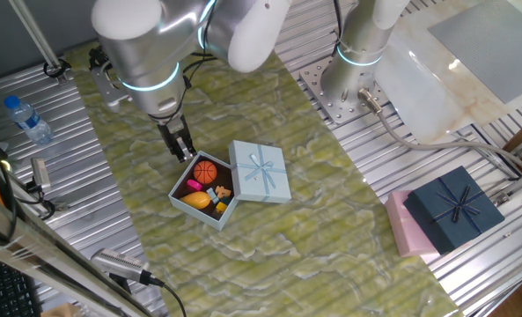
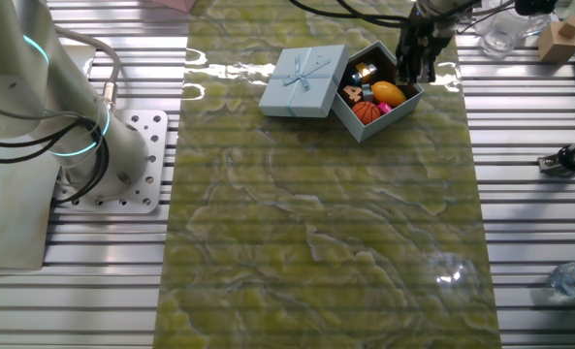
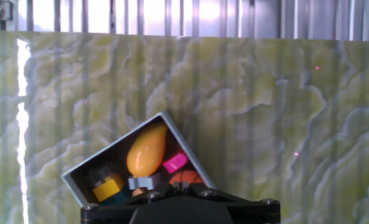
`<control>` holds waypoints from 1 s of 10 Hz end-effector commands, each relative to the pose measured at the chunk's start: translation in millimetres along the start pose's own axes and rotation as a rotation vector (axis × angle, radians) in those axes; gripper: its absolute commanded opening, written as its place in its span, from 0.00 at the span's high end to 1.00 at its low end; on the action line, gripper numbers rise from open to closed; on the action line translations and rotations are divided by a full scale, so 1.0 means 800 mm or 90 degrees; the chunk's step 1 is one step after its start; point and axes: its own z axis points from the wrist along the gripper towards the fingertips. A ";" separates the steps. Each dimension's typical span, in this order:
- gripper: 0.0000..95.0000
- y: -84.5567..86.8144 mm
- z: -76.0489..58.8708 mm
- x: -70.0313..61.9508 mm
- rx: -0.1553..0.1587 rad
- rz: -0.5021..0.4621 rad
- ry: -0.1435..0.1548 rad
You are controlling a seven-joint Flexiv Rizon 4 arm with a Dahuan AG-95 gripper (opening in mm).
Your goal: Take everything out of the gift box
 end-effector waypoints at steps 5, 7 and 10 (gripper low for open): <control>1.00 0.014 0.017 0.004 -0.010 -0.005 0.000; 1.00 0.015 0.025 0.011 -0.015 -0.010 -0.001; 0.80 0.013 0.029 0.016 -0.011 -0.018 -0.004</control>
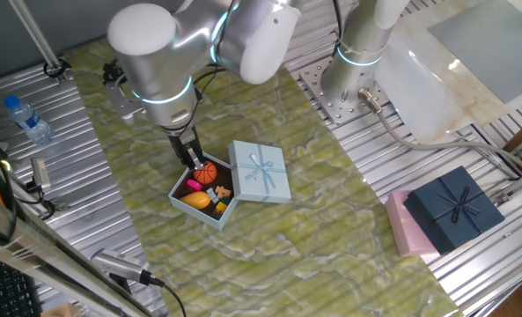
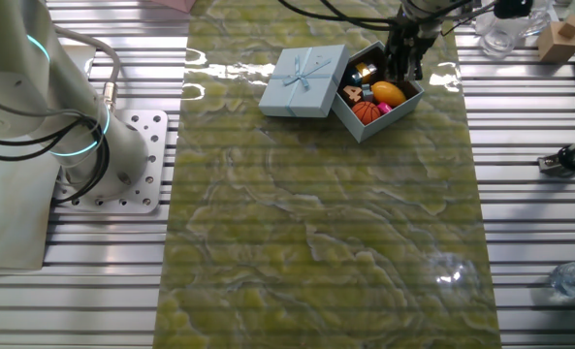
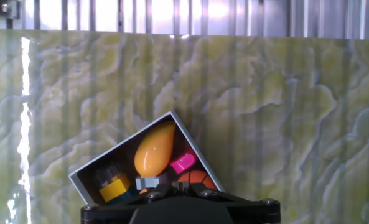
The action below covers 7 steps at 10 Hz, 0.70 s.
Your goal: Take everything out of the gift box
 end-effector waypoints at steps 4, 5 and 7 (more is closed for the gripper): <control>0.60 0.000 0.003 0.000 0.002 -0.009 -0.003; 0.60 0.001 0.004 0.000 0.001 -0.008 -0.003; 0.60 0.001 0.004 0.001 0.001 -0.008 -0.002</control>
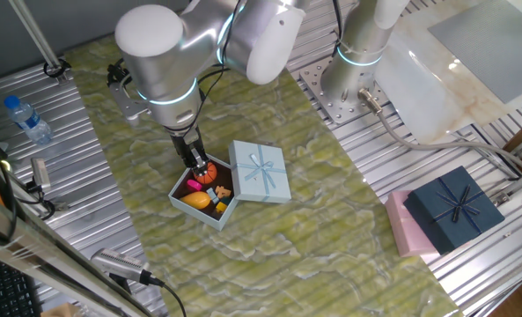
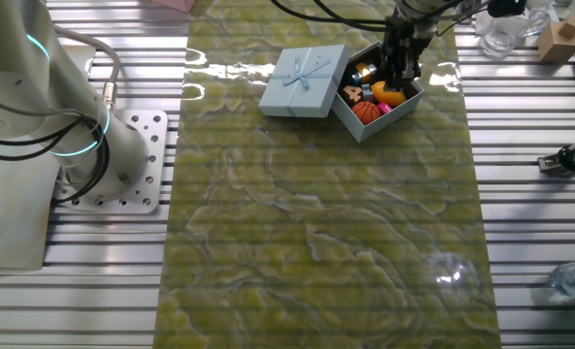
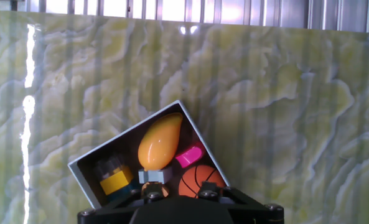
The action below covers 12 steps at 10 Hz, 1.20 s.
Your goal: Take everything out of the gift box
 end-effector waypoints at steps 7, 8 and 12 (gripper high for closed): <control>0.60 -0.001 0.019 -0.010 0.000 -0.012 -0.024; 0.60 -0.001 0.025 -0.013 0.000 -0.011 -0.025; 0.60 0.000 0.038 -0.018 -0.002 -0.016 -0.025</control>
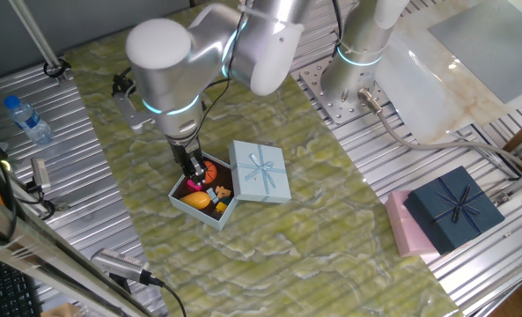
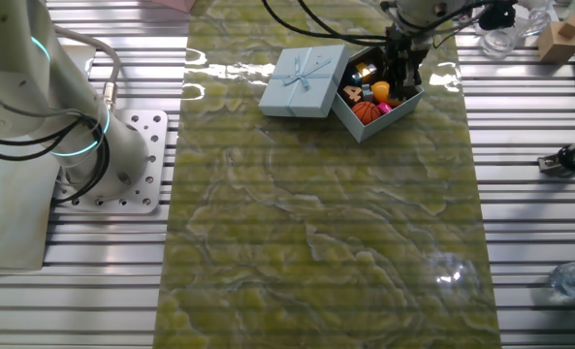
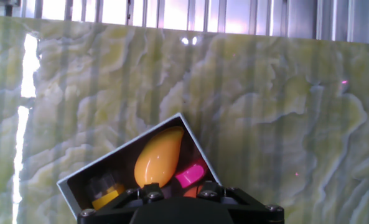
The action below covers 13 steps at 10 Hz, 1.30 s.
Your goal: Take everything out of the gift box
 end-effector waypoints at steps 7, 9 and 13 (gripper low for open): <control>0.40 0.001 0.009 -0.001 0.003 0.002 0.003; 0.40 0.002 0.005 -0.001 0.020 -0.007 0.003; 0.40 0.004 0.003 -0.004 0.014 -0.008 0.003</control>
